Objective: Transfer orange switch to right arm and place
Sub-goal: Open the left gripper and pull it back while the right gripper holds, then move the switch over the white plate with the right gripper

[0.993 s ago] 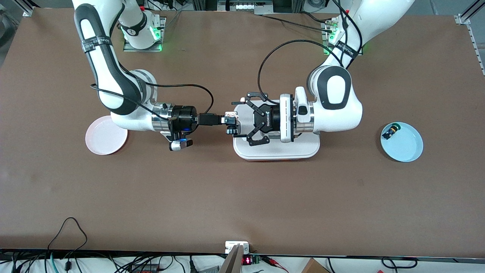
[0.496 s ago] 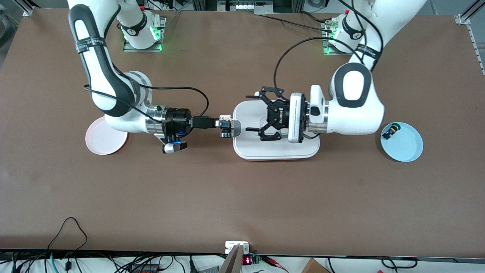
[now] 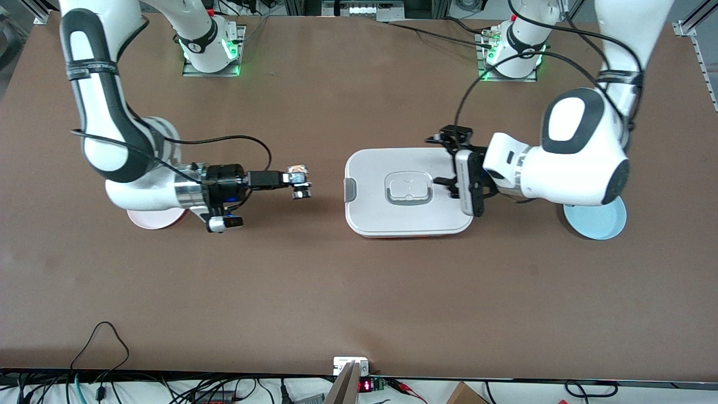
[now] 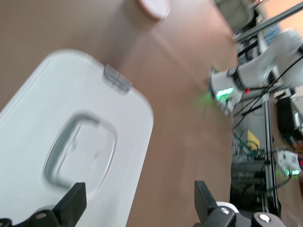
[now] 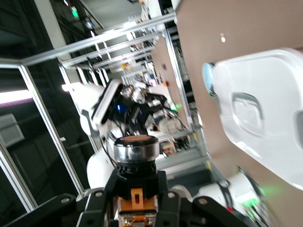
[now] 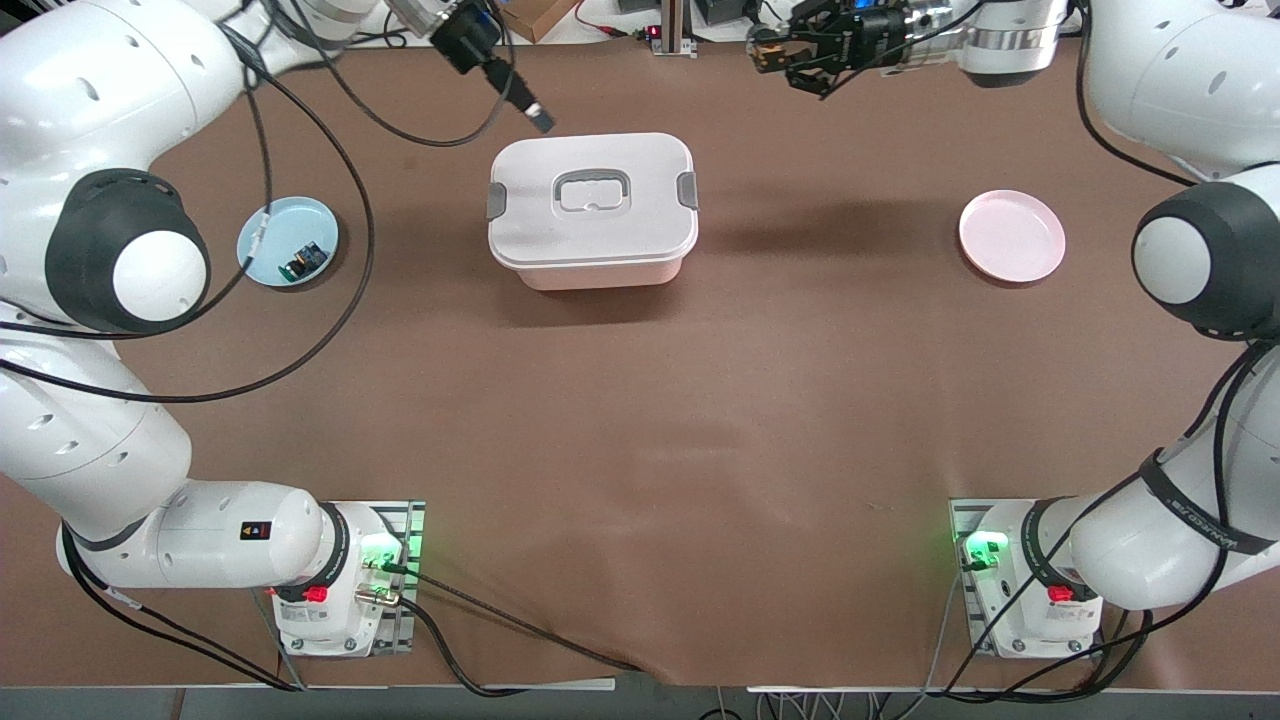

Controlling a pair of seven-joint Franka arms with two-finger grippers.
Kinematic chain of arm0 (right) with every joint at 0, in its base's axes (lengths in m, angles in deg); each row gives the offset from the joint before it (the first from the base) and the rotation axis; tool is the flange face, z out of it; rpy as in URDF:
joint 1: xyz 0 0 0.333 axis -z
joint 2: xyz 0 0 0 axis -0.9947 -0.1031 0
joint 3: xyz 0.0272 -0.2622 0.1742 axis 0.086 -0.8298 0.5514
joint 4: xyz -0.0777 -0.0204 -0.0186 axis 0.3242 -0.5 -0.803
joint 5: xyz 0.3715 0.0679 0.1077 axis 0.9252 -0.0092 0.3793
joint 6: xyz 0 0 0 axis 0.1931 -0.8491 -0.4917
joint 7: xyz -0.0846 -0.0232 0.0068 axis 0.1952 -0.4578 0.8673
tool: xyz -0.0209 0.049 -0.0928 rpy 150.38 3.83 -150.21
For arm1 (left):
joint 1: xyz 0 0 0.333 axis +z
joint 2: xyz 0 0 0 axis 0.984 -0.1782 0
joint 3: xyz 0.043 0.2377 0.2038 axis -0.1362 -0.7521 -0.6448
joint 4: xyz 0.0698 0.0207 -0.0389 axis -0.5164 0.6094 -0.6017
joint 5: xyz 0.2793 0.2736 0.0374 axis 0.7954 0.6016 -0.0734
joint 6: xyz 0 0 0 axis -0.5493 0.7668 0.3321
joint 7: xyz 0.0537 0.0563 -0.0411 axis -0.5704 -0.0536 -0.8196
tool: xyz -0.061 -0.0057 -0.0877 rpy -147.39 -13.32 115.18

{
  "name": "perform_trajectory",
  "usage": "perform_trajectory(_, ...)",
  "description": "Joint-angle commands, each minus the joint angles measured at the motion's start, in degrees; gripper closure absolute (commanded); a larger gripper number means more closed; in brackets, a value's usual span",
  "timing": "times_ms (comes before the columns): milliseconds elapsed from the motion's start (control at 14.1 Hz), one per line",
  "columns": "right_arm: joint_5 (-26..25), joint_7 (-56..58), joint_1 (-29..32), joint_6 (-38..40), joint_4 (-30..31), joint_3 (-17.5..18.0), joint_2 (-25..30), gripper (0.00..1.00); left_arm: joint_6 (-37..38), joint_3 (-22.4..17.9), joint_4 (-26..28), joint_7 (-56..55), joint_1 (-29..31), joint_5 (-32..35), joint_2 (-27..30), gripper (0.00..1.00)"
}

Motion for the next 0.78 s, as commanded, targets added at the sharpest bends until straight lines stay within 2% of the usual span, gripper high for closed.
perform_trajectory(0, -10.44, -3.35, 5.63, 7.37, -4.87, 0.43, -0.45, 1.0, 7.26, 0.05, -4.81, -11.7, 0.09, 13.62, 0.67, 0.0)
perform_trajectory(213, -21.35, -5.12, 10.38, 14.59, -11.02, 0.35, -1.5, 1.0, 13.77, 0.4, -9.74, -21.73, -0.44, 28.3, 0.67, 0.0)
perform_trajectory(355, -31.01, -5.03, 13.37, 17.32, -15.76, 0.35, -1.76, 1.0, 16.66, 0.93, -12.38, -27.62, -1.05, 38.76, 1.19, 0.0)
perform_trajectory(426, -34.8, -4.95, 14.25, 18.55, -17.62, 0.35, -2.03, 1.0, 18.25, 1.11, -14.13, -29.22, -1.06, 41.94, 1.19, 0.0)
perform_trajectory(567, -45.41, -3.38, 14.44, 18.83, -19.65, 0.35, -1.59, 1.0, 17.83, -0.81, -16.61, -30.63, -0.71, 43.56, 2.68, 0.0)
perform_trajectory(709, -59.29, 1.71, 13.91, 14.73, -19.22, 0.52, 0.07, 1.0, 11.01, -6.5, -12.95, -33.26, 0.0, 41.02, 7.32, 0.0)
